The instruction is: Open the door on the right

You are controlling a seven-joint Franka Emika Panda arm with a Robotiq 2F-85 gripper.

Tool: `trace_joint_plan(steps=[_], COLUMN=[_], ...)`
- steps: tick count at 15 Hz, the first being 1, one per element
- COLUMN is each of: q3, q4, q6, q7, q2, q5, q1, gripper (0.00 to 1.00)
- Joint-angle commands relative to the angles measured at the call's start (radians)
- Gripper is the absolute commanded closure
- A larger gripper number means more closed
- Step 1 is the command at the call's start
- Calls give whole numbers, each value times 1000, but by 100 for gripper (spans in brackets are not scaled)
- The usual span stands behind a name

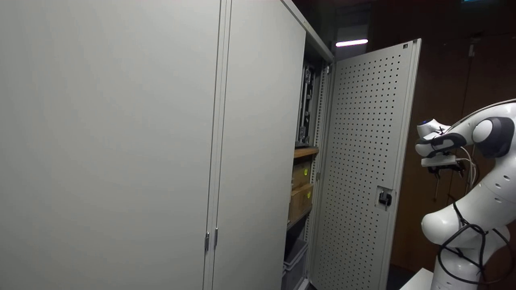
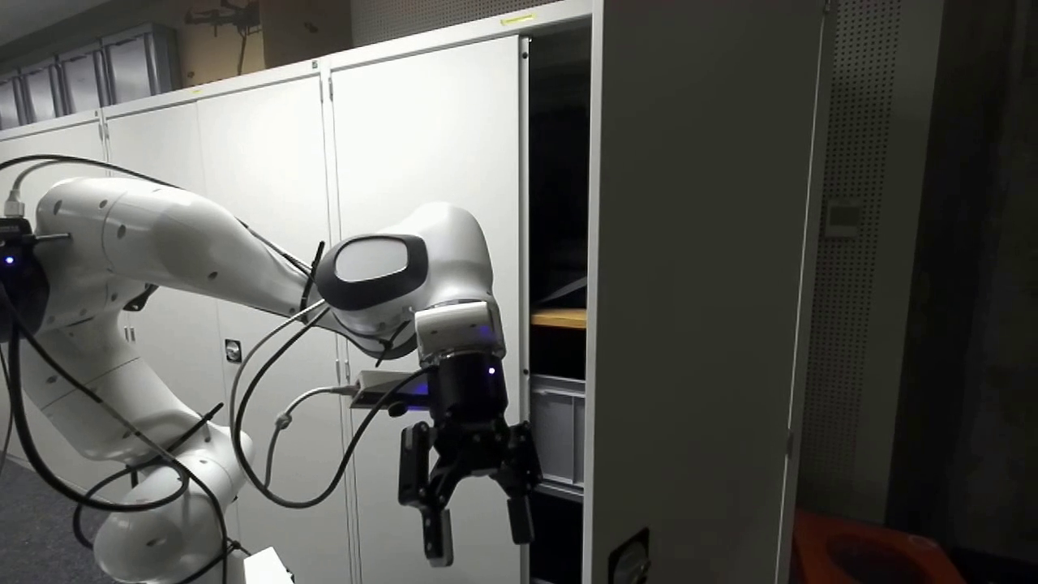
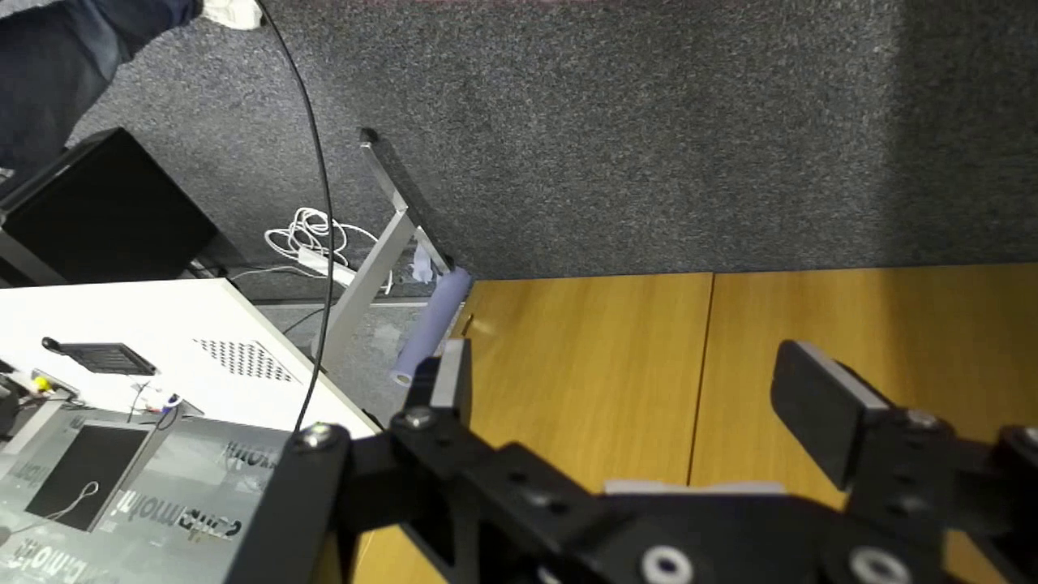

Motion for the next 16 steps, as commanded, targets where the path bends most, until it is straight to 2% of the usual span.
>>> trace_joint_plan(steps=[1,4,7,16], q3=[14,36,89,228], q4=[20,14,8,76], q6=[-53,-95,-158,-288], q7=[-30,-38,-64,-178], q2=[12,4,-9,21], q5=[-18,-14,-15,-26], q1=[-11,3,41,230], gripper=[0,0,0,0])
